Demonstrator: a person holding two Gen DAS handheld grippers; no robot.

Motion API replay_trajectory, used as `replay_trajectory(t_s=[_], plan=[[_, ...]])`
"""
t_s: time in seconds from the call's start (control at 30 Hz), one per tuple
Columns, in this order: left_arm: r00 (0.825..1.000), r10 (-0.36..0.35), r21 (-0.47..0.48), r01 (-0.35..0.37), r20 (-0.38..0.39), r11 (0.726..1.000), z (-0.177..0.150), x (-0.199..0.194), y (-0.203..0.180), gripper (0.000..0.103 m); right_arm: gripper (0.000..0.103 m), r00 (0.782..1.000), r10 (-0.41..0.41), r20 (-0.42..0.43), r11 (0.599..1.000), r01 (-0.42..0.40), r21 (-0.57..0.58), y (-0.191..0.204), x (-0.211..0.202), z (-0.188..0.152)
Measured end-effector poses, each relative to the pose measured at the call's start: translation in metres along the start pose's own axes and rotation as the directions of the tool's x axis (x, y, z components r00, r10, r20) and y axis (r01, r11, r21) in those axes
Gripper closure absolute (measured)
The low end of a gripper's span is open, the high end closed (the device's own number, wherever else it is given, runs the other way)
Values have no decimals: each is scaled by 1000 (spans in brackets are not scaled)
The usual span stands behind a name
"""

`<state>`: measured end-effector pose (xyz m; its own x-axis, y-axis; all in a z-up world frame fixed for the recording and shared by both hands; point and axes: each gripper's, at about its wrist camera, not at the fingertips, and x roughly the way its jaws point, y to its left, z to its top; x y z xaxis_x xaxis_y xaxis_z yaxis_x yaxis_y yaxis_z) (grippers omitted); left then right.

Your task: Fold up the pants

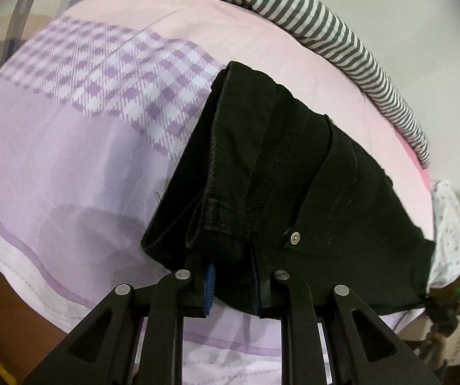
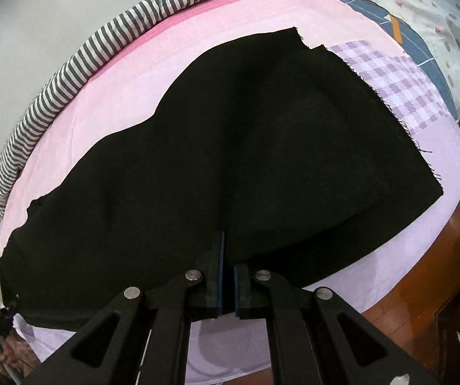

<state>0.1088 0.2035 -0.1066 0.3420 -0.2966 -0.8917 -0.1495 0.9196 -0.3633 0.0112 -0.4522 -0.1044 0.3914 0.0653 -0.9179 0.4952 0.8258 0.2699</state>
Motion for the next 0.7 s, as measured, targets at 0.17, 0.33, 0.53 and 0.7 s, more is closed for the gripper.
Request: replay_trajectory(t_s=[0.17,0.33,0.53,0.7], plan=[[998,58,69,-60,34,996,-5,-8,-15,78,90,999,46,8,999,-46,6,-4,3,-2],[996,75,126,-81,54,989,-14,-29,-26,71,72,991,127,37,990,-129,63,-17,-1,2],[982,153,257,-178,113,950,-39,-54,-52,70,72,976,195,94,973,-205,102,-45,-7,15],[990,59,426,-108,127,898,-61,-52,-105,70,72,967,228,115,960,-243,138,-72,-6,25]])
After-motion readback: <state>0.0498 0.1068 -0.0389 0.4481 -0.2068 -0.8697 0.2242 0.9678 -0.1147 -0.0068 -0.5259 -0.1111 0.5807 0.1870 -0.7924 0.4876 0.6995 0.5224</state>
